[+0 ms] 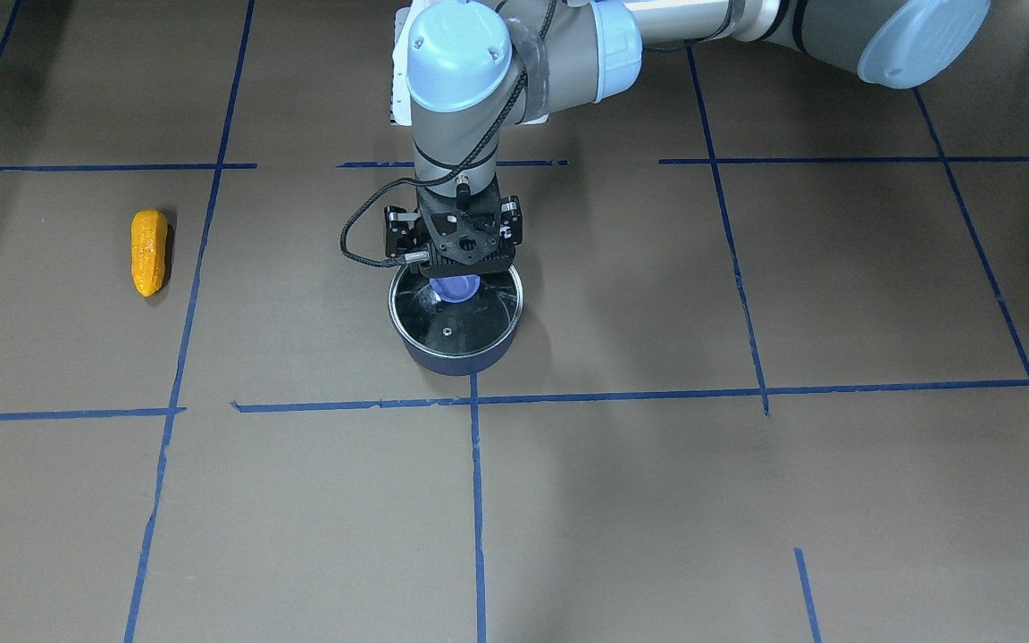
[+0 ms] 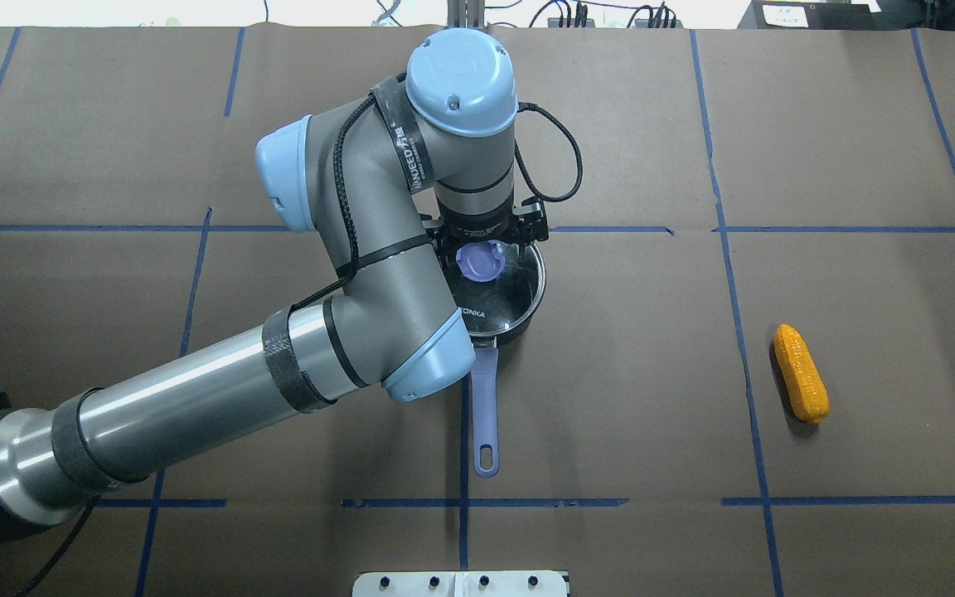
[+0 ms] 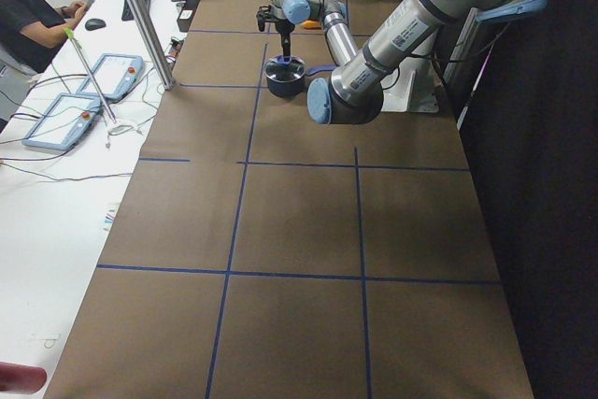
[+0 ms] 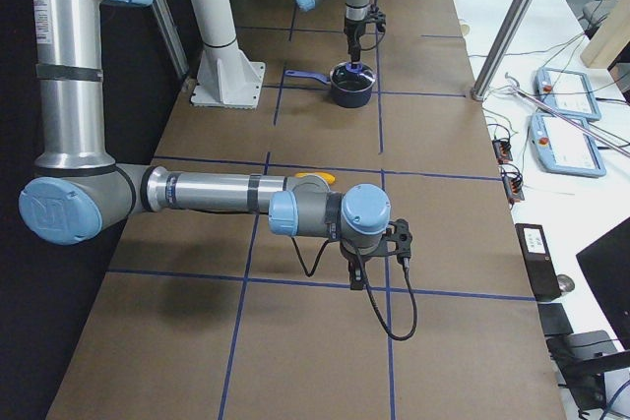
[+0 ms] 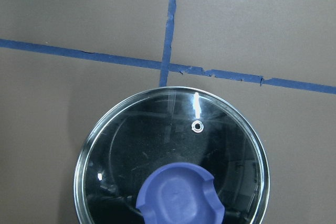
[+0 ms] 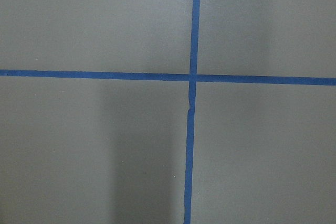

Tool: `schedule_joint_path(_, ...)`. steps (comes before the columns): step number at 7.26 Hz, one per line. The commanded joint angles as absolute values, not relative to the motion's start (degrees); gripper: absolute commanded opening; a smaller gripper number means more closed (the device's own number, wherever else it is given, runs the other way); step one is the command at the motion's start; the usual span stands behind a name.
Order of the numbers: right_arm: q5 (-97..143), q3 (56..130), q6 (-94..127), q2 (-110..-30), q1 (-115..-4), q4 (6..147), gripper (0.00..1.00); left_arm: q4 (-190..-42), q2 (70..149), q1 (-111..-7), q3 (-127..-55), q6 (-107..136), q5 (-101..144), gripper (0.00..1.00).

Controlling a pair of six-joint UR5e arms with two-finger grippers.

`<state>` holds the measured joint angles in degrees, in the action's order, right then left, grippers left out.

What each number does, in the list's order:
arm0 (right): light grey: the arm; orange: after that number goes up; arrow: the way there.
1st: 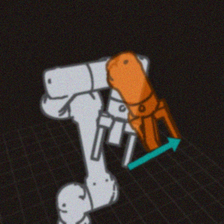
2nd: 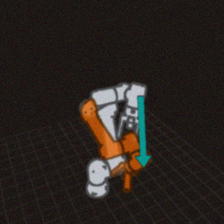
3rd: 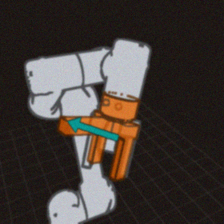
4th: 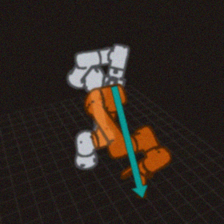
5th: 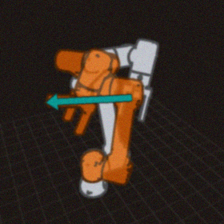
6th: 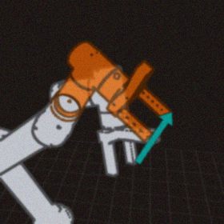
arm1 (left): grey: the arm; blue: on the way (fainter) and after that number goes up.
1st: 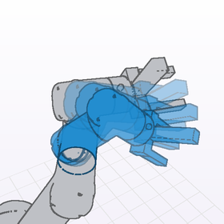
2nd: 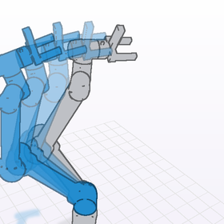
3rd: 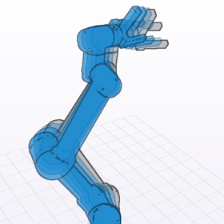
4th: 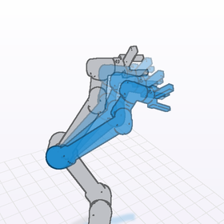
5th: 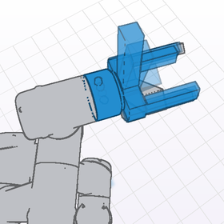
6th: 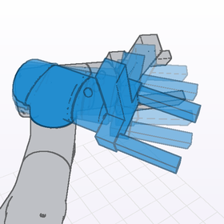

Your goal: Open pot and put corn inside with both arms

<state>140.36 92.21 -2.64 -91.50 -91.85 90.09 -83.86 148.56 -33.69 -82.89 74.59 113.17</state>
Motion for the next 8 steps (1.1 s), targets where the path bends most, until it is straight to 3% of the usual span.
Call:
schedule_joint_path(1,140.4,92.2,-2.6,-91.5,-91.8,90.1,1.00,-84.0,148.4,-33.6,-82.7,74.6,113.0,1.00)
schedule_joint_path(8,140.8,91.9,-2.6,-91.5,-91.8,90.1,1.00,-86.8,148.4,-32.9,-79.4,74.6,112.9,1.00)
